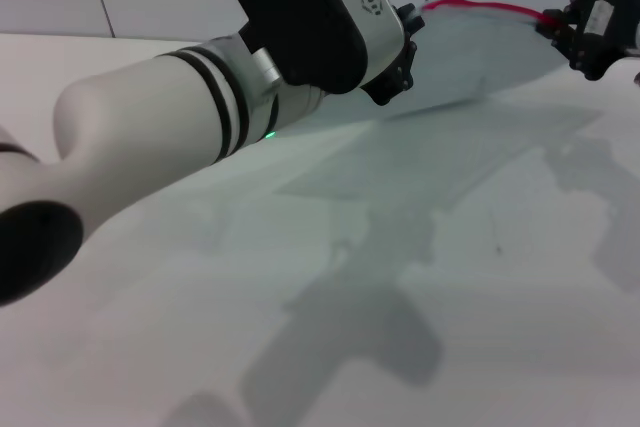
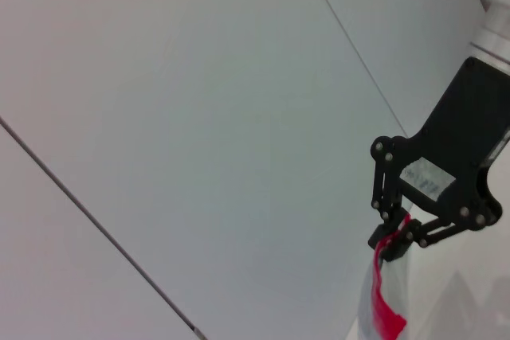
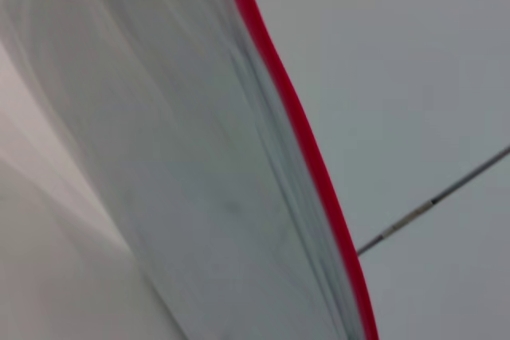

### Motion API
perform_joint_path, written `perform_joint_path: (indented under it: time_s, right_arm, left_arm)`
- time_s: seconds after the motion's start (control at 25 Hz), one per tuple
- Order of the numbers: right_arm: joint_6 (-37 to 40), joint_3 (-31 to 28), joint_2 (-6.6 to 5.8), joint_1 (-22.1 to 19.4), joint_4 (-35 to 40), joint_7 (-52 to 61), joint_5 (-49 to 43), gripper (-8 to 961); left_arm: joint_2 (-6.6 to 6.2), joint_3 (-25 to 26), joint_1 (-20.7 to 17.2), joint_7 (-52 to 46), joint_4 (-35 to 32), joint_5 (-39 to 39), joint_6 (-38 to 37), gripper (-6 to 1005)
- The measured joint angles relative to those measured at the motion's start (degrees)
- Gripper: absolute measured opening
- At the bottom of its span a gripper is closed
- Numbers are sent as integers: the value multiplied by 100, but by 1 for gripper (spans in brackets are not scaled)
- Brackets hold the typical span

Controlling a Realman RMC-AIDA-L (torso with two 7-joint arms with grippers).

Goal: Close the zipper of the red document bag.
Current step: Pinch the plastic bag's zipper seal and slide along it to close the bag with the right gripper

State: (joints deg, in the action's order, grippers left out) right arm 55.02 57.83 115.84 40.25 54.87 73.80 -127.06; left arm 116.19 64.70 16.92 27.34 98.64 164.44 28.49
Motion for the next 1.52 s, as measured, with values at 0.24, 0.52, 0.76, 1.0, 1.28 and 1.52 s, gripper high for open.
perform_joint_path:
  time_s: [0.24, 0.52, 0.76, 1.0, 1.28, 1.52]
  right_arm:
    - [-418, -18, 0, -91, -136, -11, -4, 74]
    - [-766, -25, -1, -173, -239, -18, -4, 74]
    - [-996, -27, -3, -236, -277, -33, -5, 74]
    - [-1064, -26, -4, -272, -294, -42, -7, 73]
    - [-1219, -35, 2, -286, -308, -42, 11, 77]
    - [-1223, -35, 1, -280, -316, -42, 26, 83]
  left_arm:
    - [0, -59, -321, 89, 326, 0, 18, 85]
    - [0, -101, -575, 176, 544, 0, 64, 86]
    - [0, -172, -671, 182, 670, 0, 94, 87]
    - [-1, -207, -807, 230, 826, 0, 98, 88]
    - [0, -203, -838, 237, 841, 0, 98, 89]
    - [0, -177, -828, 245, 841, 0, 97, 90]
